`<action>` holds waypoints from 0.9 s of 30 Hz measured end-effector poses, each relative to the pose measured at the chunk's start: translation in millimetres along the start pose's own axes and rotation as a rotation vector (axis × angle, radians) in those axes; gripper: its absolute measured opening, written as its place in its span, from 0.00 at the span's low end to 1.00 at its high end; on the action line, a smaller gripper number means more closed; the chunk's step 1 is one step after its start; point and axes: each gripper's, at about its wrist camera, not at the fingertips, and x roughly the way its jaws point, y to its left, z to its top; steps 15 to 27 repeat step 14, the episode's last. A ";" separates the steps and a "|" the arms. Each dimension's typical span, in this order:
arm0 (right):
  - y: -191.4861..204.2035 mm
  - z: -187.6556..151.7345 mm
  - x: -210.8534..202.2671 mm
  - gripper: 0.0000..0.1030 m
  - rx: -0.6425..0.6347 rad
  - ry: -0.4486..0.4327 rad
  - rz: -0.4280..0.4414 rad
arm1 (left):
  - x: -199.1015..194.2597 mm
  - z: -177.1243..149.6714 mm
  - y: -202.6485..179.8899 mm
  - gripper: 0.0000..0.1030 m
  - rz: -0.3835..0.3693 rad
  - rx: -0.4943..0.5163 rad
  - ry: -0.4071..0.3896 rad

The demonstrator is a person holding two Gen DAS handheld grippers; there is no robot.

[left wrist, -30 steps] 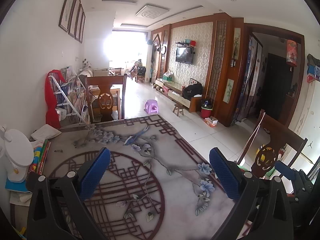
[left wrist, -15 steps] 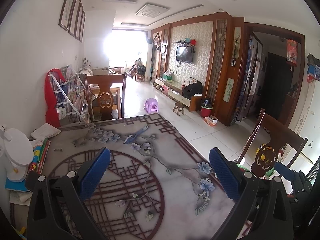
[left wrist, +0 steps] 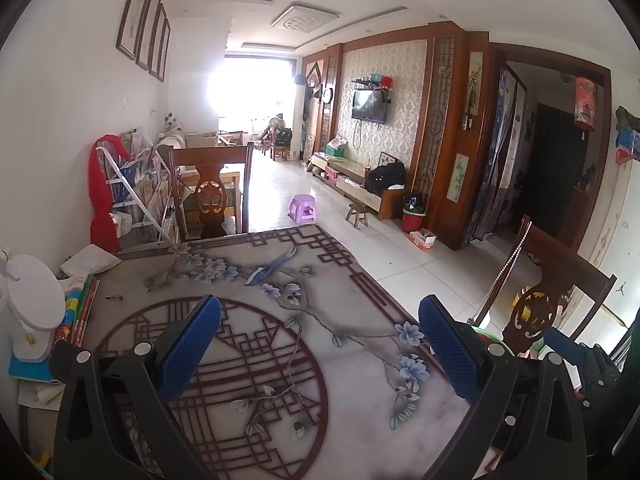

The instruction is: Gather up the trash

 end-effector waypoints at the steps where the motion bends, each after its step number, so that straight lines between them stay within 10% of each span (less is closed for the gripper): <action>1: -0.2 -0.5 0.4 0.95 -0.001 0.002 0.001 | -1.4 -1.3 1.4 0.92 -0.005 -0.005 -0.001; 14: 6.8 -36.7 87.0 0.95 -0.140 0.172 0.057 | 17.3 -14.9 30.0 0.92 0.079 -0.096 0.066; 27: 6.8 -36.7 87.0 0.95 -0.140 0.172 0.057 | 17.3 -14.9 30.0 0.92 0.079 -0.096 0.066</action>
